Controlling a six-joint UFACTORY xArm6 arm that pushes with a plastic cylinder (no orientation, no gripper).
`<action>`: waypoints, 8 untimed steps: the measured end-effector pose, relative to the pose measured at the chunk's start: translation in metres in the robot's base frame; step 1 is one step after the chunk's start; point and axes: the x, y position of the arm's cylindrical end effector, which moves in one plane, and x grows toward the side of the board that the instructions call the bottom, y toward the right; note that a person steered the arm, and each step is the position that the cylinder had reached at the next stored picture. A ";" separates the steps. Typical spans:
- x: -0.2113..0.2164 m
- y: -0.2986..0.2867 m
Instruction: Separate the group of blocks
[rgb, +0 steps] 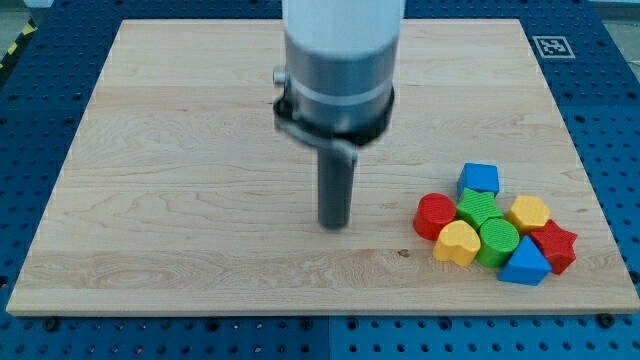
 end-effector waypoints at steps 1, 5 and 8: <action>0.053 0.016; 0.053 0.153; 0.050 0.166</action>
